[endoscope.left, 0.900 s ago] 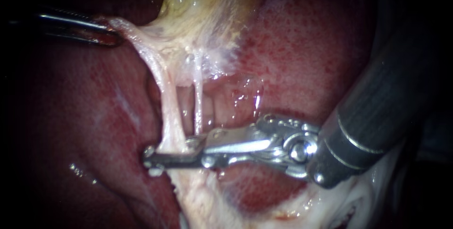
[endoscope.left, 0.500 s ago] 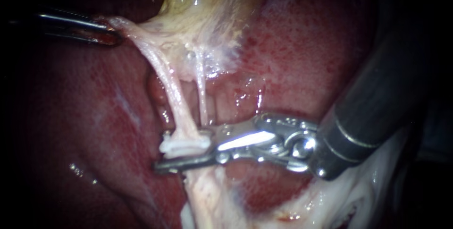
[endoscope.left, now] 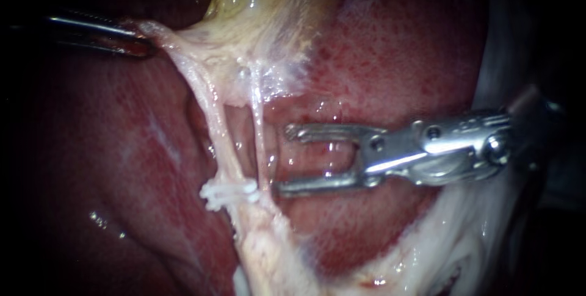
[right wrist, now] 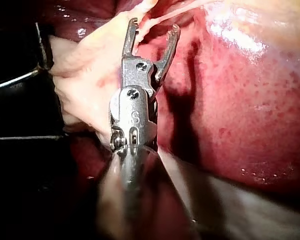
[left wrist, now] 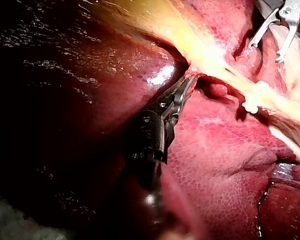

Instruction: Going back second clip left tube

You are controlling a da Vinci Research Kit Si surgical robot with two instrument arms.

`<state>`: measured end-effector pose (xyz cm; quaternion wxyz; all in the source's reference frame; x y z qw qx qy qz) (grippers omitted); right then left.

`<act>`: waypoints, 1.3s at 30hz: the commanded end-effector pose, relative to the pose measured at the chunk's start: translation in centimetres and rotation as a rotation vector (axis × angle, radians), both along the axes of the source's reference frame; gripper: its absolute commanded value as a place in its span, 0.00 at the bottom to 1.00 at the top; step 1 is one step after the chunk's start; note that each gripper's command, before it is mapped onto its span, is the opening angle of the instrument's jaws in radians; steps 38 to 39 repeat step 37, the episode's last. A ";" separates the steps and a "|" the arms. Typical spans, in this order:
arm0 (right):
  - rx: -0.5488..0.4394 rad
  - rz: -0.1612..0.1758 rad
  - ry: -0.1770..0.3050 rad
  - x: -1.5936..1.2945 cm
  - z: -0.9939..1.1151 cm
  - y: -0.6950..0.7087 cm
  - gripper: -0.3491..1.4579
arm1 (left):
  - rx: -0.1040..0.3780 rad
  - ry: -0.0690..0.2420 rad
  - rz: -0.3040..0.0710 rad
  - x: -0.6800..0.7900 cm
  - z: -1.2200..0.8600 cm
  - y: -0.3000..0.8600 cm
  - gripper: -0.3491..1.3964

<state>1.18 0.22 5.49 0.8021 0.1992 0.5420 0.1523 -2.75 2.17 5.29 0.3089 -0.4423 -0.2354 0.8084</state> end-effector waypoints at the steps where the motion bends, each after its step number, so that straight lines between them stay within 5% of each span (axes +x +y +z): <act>1: -0.024 -0.015 -0.008 -0.10 -0.04 0.01 0.47 | 0.000 0.000 -0.001 0.00 0.00 0.01 0.00; 12: -0.101 -0.071 -0.059 -0.54 -0.19 0.04 0.47 | -0.002 0.001 -0.002 -0.01 0.04 0.01 0.00; 25: -0.117 -0.079 -0.056 -0.57 -0.19 0.04 0.47 | -0.001 0.005 0.015 -0.32 0.56 -0.21 0.00; 39: -0.112 -0.087 -0.050 -0.54 -0.23 0.02 0.47 | 0.003 0.003 0.023 -0.31 0.54 -0.21 0.00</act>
